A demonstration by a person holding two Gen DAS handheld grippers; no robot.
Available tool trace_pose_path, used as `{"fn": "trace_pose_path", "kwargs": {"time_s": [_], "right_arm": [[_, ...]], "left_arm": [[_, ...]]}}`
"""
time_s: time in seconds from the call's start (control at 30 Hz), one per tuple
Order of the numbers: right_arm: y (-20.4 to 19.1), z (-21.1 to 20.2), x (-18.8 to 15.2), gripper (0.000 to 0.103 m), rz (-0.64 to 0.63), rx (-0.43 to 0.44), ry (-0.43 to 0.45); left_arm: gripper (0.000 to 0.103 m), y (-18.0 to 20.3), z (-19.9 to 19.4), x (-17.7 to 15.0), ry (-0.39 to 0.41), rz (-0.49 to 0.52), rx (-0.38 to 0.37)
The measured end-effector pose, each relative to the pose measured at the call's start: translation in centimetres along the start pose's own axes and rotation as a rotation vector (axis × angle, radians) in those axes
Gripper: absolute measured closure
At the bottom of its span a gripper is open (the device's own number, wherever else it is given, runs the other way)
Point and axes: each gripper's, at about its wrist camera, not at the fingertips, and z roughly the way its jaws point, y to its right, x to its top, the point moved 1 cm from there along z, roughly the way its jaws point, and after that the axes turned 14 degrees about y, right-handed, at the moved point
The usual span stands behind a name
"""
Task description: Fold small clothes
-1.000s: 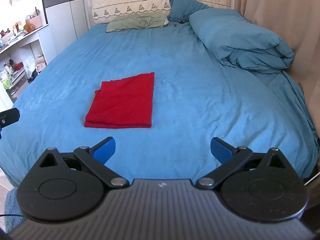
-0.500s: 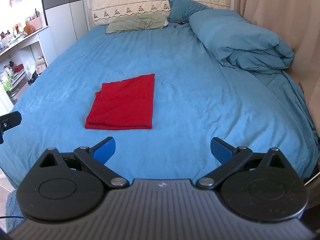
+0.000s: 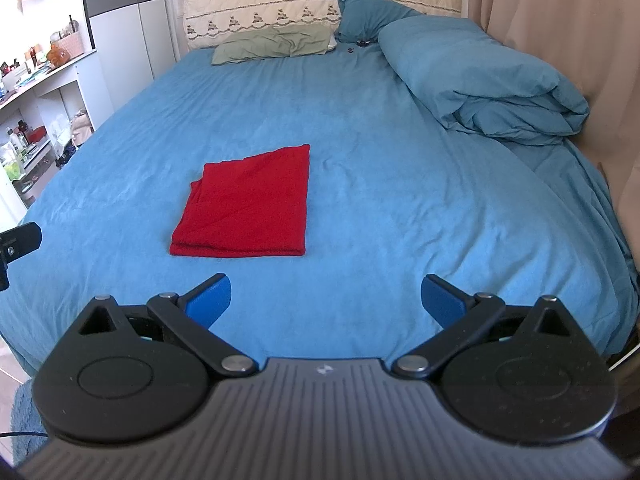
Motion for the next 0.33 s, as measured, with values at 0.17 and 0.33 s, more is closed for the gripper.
{"fn": "trace_pose_path", "kwargs": {"time_s": [0.17,0.33], "right_arm": [[-0.32,0.0,-0.2,0.0,0.005,-0.003,-0.002],[-0.39,-0.01,-0.26,0.0,0.006,-0.004,-0.003]], "left_arm": [[0.0,-0.25,0.15,-0.31,-0.009,-0.031,-0.001],[0.0,-0.76,0.26,-0.5,-0.015,-0.059,-0.017]]}}
